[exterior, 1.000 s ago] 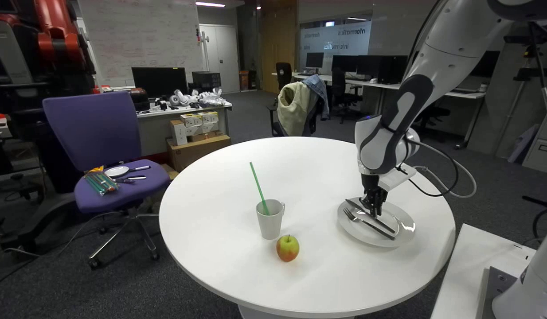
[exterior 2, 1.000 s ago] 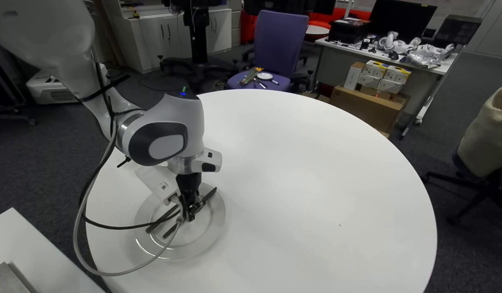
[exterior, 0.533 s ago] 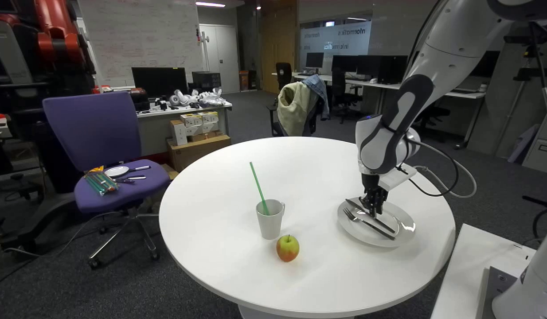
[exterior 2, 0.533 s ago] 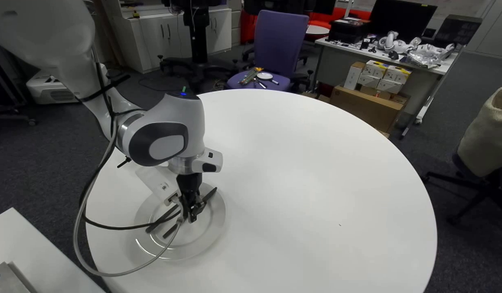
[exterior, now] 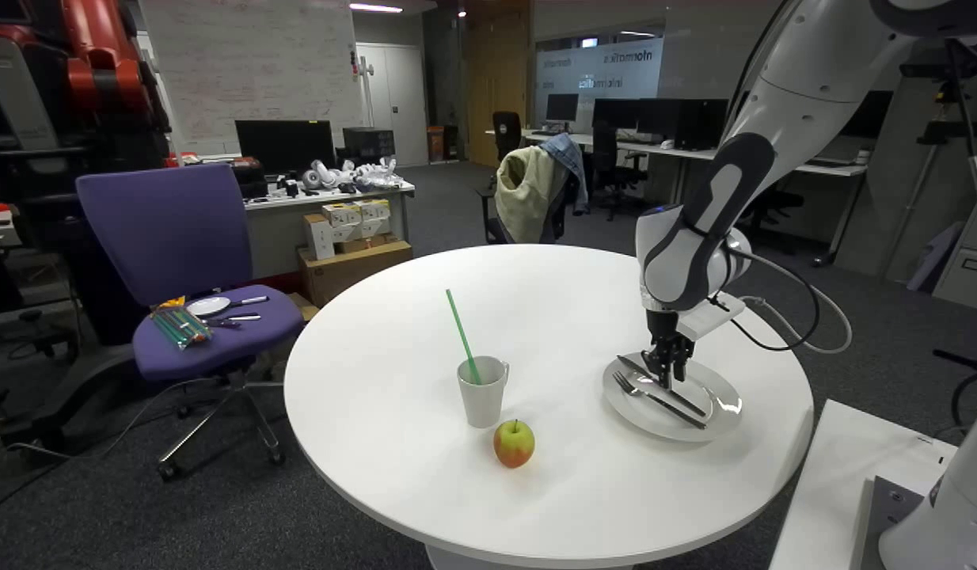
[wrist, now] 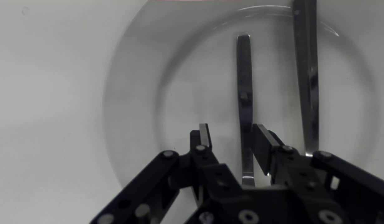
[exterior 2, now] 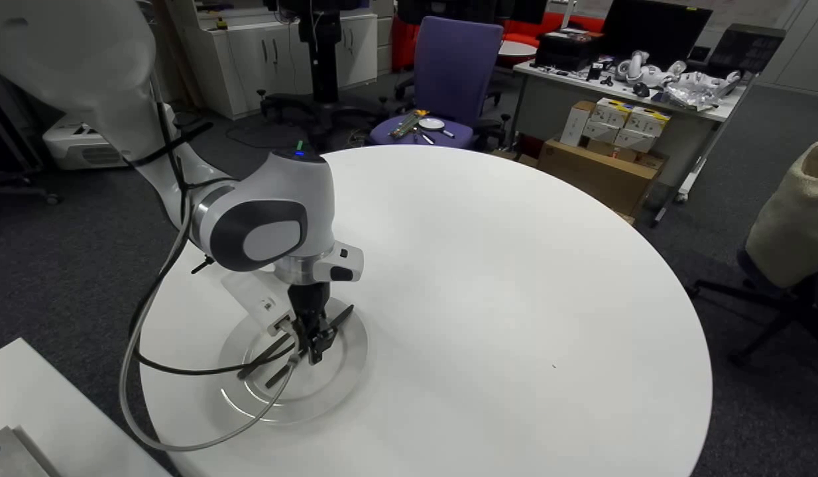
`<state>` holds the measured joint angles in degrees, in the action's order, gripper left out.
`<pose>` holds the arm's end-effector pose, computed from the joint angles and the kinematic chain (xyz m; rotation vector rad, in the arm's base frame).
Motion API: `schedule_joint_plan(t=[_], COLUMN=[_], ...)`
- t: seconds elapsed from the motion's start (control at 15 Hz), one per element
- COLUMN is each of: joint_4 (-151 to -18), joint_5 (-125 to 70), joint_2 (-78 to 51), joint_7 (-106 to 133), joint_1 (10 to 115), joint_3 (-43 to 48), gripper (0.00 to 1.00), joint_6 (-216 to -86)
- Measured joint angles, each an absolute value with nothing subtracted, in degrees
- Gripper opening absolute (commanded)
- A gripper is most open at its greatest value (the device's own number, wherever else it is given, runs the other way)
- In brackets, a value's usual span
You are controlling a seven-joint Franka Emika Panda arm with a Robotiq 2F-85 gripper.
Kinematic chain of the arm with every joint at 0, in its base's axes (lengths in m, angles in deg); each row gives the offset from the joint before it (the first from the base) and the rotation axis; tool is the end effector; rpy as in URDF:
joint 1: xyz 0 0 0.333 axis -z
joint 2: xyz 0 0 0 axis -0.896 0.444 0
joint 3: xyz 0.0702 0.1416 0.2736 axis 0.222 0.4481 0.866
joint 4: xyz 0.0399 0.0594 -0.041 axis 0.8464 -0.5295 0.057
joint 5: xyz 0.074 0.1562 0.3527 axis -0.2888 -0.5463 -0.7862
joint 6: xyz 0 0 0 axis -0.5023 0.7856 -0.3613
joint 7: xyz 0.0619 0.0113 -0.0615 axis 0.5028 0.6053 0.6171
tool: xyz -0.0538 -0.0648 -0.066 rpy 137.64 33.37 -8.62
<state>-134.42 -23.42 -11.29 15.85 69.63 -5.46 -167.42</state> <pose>0.4266 -0.1430 0.1509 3.0139 -0.3612 -0.2808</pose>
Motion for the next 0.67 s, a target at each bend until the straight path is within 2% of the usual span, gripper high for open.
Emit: schedule_joint_plan(t=[0.2,0.67], joint_4=[-134.43,-134.45], joint_5=[-23.42,-23.41], joint_2=[-11.29,-11.29], joint_7=[15.87,15.94], joint_1=[69.64,69.64], joint_3=[-5.46,-5.46], gripper=[0.44,0.42], joint_6=[-167.42,-167.42])
